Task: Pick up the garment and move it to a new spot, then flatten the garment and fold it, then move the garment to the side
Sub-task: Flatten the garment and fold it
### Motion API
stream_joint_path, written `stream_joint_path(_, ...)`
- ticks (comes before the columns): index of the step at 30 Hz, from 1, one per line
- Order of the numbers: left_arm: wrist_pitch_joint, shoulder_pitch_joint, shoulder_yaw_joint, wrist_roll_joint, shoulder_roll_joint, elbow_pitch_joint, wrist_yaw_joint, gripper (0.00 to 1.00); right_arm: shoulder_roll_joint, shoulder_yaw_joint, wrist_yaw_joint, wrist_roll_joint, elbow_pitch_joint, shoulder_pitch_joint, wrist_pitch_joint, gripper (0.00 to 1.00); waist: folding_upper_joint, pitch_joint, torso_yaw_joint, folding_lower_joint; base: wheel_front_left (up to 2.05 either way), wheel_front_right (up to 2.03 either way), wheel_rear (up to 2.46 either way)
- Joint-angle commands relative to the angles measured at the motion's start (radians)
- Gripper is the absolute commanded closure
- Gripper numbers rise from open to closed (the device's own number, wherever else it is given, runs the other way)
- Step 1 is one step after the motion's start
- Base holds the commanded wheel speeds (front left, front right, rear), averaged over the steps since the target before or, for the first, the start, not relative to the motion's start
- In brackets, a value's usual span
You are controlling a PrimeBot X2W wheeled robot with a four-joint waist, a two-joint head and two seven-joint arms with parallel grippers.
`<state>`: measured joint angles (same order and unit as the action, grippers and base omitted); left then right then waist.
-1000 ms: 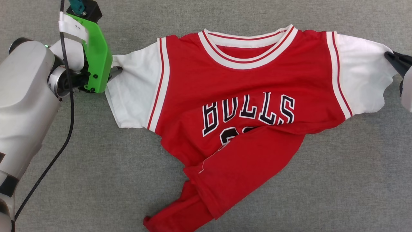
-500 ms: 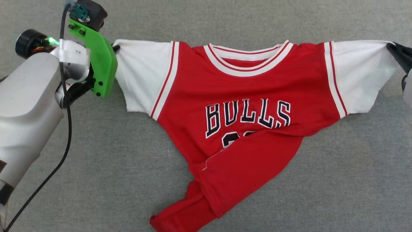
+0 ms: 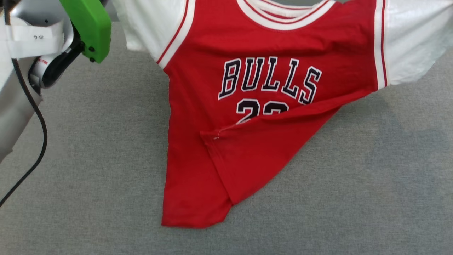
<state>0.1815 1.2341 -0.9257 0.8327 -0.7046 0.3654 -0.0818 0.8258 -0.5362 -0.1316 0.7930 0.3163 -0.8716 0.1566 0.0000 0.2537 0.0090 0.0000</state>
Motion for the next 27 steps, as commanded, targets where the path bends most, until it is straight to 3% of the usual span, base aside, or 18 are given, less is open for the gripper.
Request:
stream_joint_path(1,-0.012,0.033,0.011,-0.018,-0.006,-0.014,0.011,1.0,0.002,0.01,0.001,-0.006,-0.011,-0.026,-0.005,1.0,0.0,-0.019,0.006,0.0,0.0,0.0,0.0)
stream_joint_path(5,-0.031,0.084,0.033,-0.031,0.004,-0.036,0.027,1.0,0.002,0.02,0.001,-0.016,-0.034,-0.076,0.009,1.0,0.0,-0.018,0.004,0.0,0.0,0.0,0.0)
stream_joint_path(14,-0.057,0.256,0.081,-0.03,0.067,0.065,0.005,1.0,-0.055,0.012,0.001,-0.04,-0.006,-0.293,0.042,1.0,0.0,0.063,-0.02,0.0,0.0,0.0,0.0)
stream_joint_path(20,-0.113,0.421,0.098,-0.083,0.114,0.169,-0.005,1.0,-0.121,-0.004,0.001,-0.085,0.117,-0.526,0.023,1.0,0.0,0.159,-0.037,0.0,0.0,0.0,0.0)
stream_joint_path(27,-0.149,0.555,0.111,-0.135,0.149,0.217,0.033,1.0,-0.181,-0.045,0.001,-0.14,0.283,-0.778,-0.037,1.0,0.0,0.242,-0.044,0.0,0.0,0.0,0.0)
